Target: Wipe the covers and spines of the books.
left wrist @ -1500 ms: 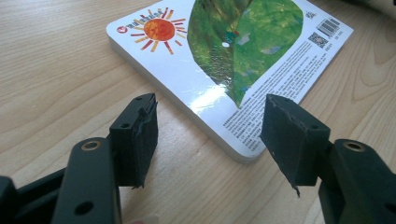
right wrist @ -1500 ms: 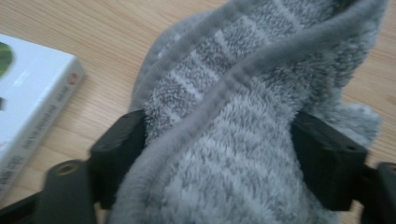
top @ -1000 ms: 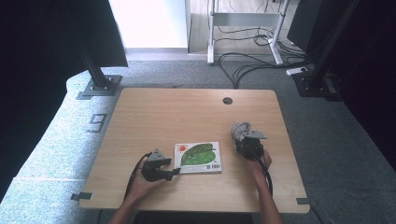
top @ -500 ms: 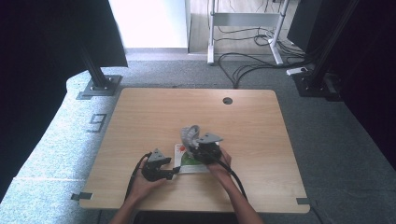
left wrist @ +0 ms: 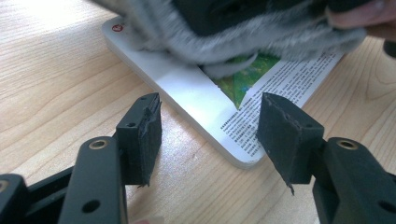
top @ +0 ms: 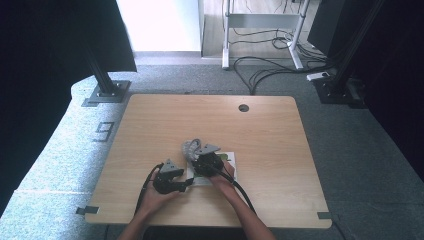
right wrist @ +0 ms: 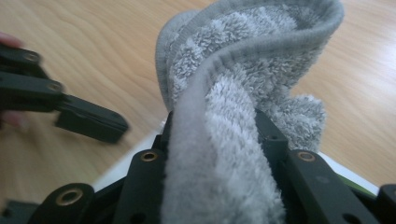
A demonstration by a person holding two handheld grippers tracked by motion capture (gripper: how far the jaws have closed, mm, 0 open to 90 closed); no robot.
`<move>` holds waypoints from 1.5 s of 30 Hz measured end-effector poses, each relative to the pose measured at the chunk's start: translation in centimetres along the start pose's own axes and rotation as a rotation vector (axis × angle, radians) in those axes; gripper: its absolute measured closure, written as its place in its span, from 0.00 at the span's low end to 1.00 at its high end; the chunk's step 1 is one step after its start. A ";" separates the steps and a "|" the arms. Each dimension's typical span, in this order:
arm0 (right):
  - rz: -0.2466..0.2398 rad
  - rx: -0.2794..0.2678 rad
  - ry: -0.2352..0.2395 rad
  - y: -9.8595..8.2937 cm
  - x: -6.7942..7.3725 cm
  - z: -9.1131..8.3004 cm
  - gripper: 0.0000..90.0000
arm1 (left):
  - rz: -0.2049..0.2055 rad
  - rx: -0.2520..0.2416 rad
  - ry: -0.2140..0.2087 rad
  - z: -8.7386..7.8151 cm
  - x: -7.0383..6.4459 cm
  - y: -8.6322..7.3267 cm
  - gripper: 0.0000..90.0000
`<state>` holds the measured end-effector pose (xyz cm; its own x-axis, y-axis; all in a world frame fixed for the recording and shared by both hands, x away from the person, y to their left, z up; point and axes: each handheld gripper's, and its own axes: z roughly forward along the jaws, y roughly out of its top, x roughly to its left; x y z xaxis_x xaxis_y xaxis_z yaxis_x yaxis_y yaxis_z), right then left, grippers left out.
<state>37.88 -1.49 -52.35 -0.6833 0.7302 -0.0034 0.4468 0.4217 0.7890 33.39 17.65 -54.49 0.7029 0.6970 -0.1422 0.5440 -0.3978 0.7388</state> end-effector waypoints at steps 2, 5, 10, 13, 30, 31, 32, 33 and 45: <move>-0.004 0.003 -0.037 -0.4 -0.6 -0.5 0.69 | 0.005 0.002 0.002 0.0 0.0 0.0 0.45; 0.018 -0.003 -0.064 -1.3 -1.9 -1.5 0.69 | 0.006 0.001 0.003 0.0 0.0 0.0 0.45; 0.069 -0.016 -0.151 -2.6 -4.3 -3.2 0.69 | 0.006 -0.001 0.005 0.0 -0.1 0.0 0.45; 0.104 -0.024 -0.193 -3.4 -5.7 -4.1 0.69 | 0.004 -0.001 0.004 0.0 -0.1 0.0 0.45; 0.005 -0.014 0.029 -0.7 2.1 -0.6 0.69 | 0.005 -0.003 0.003 0.0 0.0 -0.1 0.45; 0.013 -0.014 0.031 -0.9 2.1 -0.5 0.69 | 0.004 -0.003 0.003 0.0 0.0 -0.1 0.45; 0.014 -0.020 0.032 -1.0 2.0 -0.5 0.69 | 0.004 -0.003 0.002 0.0 0.0 -0.1 0.45; 0.025 -0.025 0.030 -1.1 1.9 -0.7 0.69 | 0.004 -0.003 0.002 0.0 0.0 -0.1 0.45; 0.103 -0.059 -0.072 -3.7 -2.3 -4.3 0.68 | -0.002 0.002 -0.005 0.0 0.1 0.0 0.45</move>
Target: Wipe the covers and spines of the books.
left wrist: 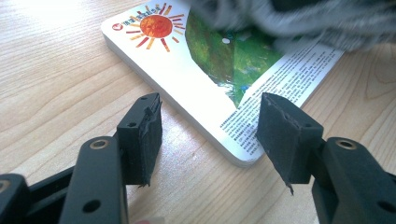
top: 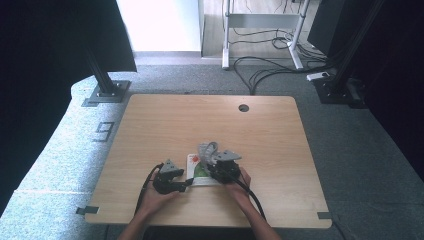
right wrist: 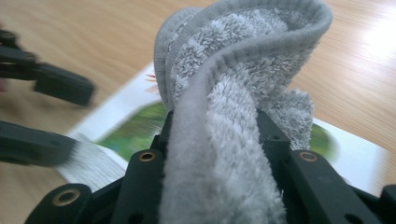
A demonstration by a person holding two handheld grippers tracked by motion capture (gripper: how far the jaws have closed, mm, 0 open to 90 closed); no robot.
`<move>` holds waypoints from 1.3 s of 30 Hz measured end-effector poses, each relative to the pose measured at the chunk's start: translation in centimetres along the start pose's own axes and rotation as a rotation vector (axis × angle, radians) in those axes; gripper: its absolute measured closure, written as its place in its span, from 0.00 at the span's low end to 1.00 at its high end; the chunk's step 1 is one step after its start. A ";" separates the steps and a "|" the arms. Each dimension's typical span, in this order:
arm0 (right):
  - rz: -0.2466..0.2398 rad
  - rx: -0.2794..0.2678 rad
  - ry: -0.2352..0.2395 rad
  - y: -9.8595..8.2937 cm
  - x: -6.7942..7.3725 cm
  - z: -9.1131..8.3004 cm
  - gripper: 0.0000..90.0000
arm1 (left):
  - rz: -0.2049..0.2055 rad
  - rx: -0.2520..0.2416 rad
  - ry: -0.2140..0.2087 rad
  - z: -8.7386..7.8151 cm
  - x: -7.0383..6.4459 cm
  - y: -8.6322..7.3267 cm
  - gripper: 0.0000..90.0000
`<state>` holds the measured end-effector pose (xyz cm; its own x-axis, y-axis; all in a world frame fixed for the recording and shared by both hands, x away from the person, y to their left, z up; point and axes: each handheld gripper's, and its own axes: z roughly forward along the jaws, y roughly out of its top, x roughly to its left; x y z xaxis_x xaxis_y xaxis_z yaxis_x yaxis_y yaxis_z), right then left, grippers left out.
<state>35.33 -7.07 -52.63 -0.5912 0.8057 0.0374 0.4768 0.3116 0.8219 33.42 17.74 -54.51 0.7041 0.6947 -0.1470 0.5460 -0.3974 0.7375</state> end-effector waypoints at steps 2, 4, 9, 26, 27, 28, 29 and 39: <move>0.024 -0.007 -0.035 -0.5 -1.1 -0.8 0.68 | 0.000 0.000 0.000 0.0 0.0 0.0 0.45; 0.047 -0.016 -0.060 -0.9 -2.1 -1.5 0.68 | 0.000 0.000 0.001 0.0 0.0 0.0 0.45; 0.081 -0.041 -0.085 -1.4 -2.8 -2.7 0.68 | -0.007 -0.001 0.000 0.0 0.1 0.0 0.44; -0.017 -0.020 0.114 -1.1 5.0 -0.5 0.68 | -0.001 -0.004 0.007 0.0 0.2 0.0 0.45; -0.009 -0.022 0.109 -1.2 4.8 -0.7 0.68 | -0.003 -0.004 0.006 0.0 0.2 0.0 0.45; -0.005 -0.025 0.102 -1.3 4.5 -0.9 0.68 | -0.004 -0.004 0.006 0.0 0.1 0.0 0.45; 0.004 -0.024 0.095 -1.4 4.1 -1.1 0.68 | -0.004 -0.004 0.006 0.0 0.1 0.0 0.45; 0.095 -0.034 0.005 -2.9 -1.1 -3.9 0.67 | -0.010 -0.003 0.000 0.1 0.2 0.1 0.45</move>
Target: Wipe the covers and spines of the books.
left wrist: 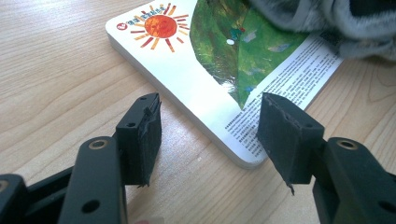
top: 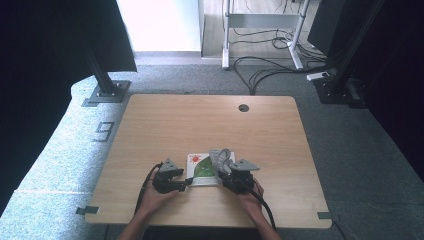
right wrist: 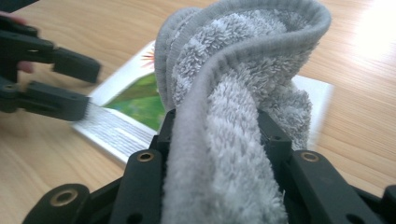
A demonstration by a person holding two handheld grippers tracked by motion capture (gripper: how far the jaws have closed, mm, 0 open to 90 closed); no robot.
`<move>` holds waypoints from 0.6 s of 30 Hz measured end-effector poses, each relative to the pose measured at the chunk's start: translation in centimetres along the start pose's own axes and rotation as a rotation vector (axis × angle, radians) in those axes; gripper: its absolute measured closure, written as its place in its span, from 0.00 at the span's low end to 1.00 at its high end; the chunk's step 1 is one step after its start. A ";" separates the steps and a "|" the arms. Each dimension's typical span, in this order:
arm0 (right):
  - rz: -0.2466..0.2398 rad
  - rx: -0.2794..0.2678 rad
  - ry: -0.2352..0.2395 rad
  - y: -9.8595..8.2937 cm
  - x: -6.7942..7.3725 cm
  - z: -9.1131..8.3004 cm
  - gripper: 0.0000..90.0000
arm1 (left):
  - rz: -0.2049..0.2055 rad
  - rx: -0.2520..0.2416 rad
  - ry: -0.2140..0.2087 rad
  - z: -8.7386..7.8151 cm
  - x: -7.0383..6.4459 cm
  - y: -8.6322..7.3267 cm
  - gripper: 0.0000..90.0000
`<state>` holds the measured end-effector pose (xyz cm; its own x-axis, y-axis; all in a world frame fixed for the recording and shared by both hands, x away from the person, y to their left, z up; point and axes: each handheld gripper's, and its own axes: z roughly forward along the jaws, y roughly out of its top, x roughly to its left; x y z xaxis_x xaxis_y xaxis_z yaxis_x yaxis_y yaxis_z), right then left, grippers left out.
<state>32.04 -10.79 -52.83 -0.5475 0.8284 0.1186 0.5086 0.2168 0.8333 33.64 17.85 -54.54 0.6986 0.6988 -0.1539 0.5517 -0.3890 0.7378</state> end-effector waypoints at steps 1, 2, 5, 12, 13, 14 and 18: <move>0.004 -0.001 -0.006 0.0 -0.4 -0.2 0.67 | 0.000 0.000 0.000 0.0 0.0 0.0 0.45; 0.007 0.001 -0.013 -0.1 -0.7 -0.3 0.67 | 0.000 0.001 -0.001 0.0 0.0 0.0 0.45; 0.012 -0.001 -0.039 -0.1 -1.4 -0.5 0.68 | 0.002 0.003 -0.001 0.0 0.0 0.0 0.45; -0.003 -0.027 -0.023 0.0 -1.6 -0.6 0.68 | 0.002 0.003 0.007 0.0 0.0 0.0 0.44; -0.006 -0.036 -0.029 0.1 -1.7 -0.8 0.68 | 0.003 0.002 0.010 0.0 -0.1 0.0 0.44; -0.005 -0.050 -0.038 0.3 -2.0 -1.1 0.68 | 0.005 0.001 0.018 -0.1 -0.1 0.0 0.44; 0.024 -0.100 -0.065 1.1 -3.5 -2.3 0.68 | 0.002 -0.017 0.024 -0.5 -0.1 0.2 0.41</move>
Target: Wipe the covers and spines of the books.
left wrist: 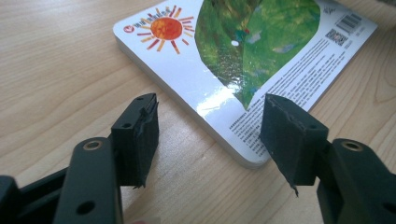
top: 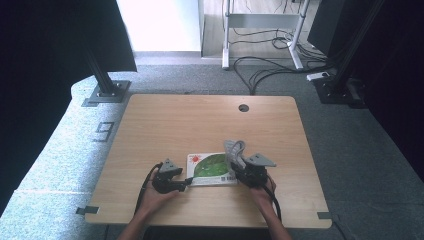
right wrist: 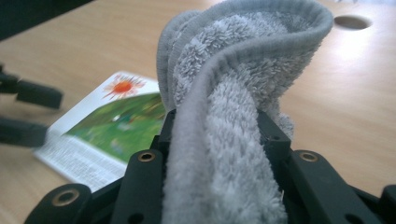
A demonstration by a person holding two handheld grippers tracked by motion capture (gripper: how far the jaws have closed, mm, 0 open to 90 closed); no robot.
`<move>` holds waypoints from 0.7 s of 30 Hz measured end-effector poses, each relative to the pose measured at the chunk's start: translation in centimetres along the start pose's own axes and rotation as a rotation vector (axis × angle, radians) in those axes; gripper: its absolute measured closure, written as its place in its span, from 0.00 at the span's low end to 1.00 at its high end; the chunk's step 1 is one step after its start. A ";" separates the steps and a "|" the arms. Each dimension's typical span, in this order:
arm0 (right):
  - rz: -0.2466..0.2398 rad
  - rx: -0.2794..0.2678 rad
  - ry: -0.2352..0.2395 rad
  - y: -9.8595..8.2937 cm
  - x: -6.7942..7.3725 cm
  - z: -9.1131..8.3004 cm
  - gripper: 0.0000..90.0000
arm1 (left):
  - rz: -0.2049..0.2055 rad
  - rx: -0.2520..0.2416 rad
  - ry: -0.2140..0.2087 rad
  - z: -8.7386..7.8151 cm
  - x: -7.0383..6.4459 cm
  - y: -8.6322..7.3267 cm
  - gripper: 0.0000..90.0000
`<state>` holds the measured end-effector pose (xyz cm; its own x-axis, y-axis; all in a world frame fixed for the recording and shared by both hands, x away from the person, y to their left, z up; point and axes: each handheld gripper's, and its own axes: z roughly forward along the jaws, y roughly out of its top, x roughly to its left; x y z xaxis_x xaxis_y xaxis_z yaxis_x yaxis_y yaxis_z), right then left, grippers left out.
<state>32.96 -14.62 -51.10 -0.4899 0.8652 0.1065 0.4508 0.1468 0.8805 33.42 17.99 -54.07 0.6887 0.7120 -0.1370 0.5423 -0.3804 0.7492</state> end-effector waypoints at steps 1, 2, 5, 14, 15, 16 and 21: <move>0.003 -0.011 -0.009 0.2 -0.4 -0.3 0.68 | -0.007 -0.014 -0.004 -0.3 0.1 0.1 0.40; 0.006 -0.024 -0.021 0.4 -0.9 -0.6 0.68 | -0.016 -0.023 -0.009 -0.5 0.2 0.2 0.39; 0.013 -0.043 -0.051 0.7 -2.3 -1.2 0.68 | -0.035 -0.048 -0.018 -1.2 0.5 0.4 0.38; 0.036 -0.062 -0.164 1.2 -6.3 -2.3 0.68 | -0.061 -0.049 -0.008 -1.8 1.4 0.1 0.37; 0.038 -0.059 -0.175 1.2 -6.7 -2.4 0.68 | -0.062 -0.047 -0.007 -1.8 1.5 0.0 0.37; 0.039 -0.057 -0.195 1.2 -7.2 -2.4 0.68 | -0.061 -0.046 -0.005 -1.8 1.5 0.0 0.37; 0.059 -0.044 -0.282 1.2 -9.7 -2.6 0.68 | -0.061 -0.038 0.001 -1.8 1.6 -0.1 0.36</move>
<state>36.34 -24.11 -49.94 -0.2349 0.9715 0.0307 0.4367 0.0773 0.8963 33.59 20.18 -53.18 0.6547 0.7336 -0.1823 0.5642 -0.3137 0.7637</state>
